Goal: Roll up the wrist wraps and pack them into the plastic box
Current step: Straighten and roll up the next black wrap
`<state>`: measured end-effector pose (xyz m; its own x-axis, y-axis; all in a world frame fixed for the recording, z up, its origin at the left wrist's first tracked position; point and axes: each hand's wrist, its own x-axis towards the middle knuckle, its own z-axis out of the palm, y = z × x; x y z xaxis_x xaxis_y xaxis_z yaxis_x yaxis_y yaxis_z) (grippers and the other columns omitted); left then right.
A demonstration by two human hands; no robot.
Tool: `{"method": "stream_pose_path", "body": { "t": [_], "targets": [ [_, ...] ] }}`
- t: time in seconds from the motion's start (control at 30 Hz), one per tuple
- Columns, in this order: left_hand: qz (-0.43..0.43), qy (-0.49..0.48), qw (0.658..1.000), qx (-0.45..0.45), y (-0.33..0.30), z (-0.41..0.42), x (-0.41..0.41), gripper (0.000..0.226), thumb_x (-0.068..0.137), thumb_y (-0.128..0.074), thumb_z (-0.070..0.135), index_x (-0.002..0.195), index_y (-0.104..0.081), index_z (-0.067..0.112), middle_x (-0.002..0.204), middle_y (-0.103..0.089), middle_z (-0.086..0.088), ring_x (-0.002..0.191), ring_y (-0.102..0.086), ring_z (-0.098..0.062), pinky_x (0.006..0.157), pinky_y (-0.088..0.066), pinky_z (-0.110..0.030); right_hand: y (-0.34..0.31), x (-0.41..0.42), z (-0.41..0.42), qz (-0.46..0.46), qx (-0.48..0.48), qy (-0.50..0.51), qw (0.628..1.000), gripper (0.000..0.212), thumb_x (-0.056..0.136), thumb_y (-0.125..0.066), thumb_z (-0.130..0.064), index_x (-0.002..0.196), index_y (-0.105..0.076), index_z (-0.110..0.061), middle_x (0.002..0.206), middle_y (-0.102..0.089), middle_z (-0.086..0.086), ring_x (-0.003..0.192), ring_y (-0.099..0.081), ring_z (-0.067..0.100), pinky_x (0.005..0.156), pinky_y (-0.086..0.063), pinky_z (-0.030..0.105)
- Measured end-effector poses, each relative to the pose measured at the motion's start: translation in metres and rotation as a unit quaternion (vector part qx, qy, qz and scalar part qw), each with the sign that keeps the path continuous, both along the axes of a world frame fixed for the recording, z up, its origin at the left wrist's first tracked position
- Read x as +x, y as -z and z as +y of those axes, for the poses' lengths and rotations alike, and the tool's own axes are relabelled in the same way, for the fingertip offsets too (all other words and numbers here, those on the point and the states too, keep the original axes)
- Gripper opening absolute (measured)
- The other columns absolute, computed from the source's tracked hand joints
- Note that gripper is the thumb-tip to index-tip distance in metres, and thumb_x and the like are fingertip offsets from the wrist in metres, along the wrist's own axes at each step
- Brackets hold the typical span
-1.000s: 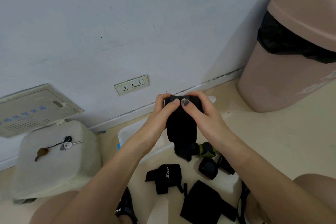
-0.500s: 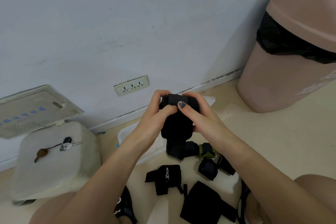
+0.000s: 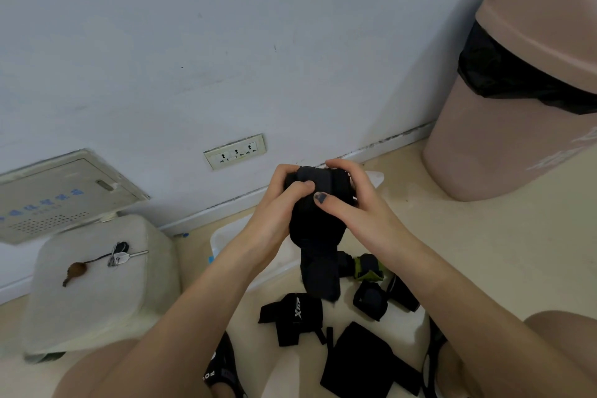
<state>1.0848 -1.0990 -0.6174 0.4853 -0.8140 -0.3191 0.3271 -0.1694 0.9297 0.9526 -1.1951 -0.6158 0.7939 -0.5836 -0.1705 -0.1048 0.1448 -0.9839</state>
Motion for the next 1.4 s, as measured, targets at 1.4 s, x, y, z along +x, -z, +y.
{"method": "stream_pose_path", "body": {
  "t": [1.4],
  "targets": [
    [-0.045, -0.044, 0.998, -0.008, 0.012, -0.007, -0.006, 0.02, 0.094, -0.06, 0.003, 0.1, -0.057, 0.022, 0.09, -0.062, -0.006, 0.071, -0.061, -0.023, 0.068, -0.048, -0.035, -0.018, -0.01, 0.008, -0.011, 0.051, 0.061, 0.997, 0.01, 0.101, -0.057, 0.002, 0.104, -0.067, 0.002, 0.072, -0.073, 0.016, 0.052, -0.066, 0.021, 0.053, -0.056, 0.029]
  ]
}}
